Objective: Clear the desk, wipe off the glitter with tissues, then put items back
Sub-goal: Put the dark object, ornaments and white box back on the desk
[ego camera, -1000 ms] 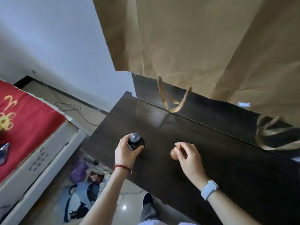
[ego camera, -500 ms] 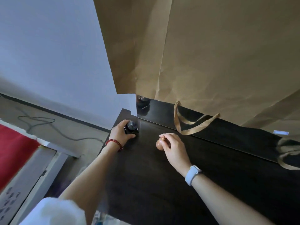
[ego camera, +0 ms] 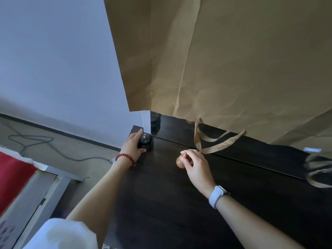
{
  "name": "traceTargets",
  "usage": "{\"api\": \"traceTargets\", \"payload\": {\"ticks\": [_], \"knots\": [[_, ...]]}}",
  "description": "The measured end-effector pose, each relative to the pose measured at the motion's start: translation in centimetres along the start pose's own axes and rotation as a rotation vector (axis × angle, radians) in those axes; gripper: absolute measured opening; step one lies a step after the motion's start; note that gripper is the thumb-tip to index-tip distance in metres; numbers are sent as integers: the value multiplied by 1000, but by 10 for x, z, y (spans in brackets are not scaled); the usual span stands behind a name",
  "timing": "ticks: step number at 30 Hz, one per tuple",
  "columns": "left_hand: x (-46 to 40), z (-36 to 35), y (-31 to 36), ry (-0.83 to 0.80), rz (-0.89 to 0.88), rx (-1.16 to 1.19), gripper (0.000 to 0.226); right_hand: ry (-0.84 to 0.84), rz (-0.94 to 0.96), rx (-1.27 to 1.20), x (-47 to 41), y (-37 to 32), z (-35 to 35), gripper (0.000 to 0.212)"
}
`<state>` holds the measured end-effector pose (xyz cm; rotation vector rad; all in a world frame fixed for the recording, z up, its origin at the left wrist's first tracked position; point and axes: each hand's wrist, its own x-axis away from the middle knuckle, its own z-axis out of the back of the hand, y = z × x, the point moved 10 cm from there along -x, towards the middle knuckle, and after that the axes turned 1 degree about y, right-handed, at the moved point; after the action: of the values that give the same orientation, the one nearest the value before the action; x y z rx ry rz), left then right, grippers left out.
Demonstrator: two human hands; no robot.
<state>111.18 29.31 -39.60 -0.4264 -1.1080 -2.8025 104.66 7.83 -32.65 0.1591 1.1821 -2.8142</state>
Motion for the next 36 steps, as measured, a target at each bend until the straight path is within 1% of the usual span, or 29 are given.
{"api": "traceTargets", "payload": {"ticks": [2,4,6,7,9,13,17,19,22,24,26,29,36], "knots": [[8,2,3,58,11,-30,82,6,4,-3,2,2,6,15],[25,3,11,178,19,-53,82,14,0,-4,5,7,14,15],[52,-5,29,296,4,-65,74,28,-21,-6,12,18,27,15],[65,-16,43,316,-27,-71,69,35,-34,-5,17,24,35,16],[84,-50,77,272,-124,-100,61,59,-62,8,29,41,55,17],[103,-135,157,55,-295,-237,55,148,-155,17,66,92,115,18],[121,-220,235,-111,-391,-370,55,280,-274,28,117,159,192,17],[132,-263,273,-174,-442,-417,55,366,-333,82,145,194,237,17],[148,-324,325,-240,-497,-481,55,466,-444,163,182,251,299,15],[156,-359,354,-265,-517,-506,55,504,-497,161,196,289,329,14],[160,-383,375,-273,-502,-510,55,505,-485,175,197,313,348,11],[166,-406,389,-280,-473,-531,55,479,-435,185,185,330,360,3],[172,-420,372,-295,-347,-560,56,324,-427,118,151,355,344,4]]}}
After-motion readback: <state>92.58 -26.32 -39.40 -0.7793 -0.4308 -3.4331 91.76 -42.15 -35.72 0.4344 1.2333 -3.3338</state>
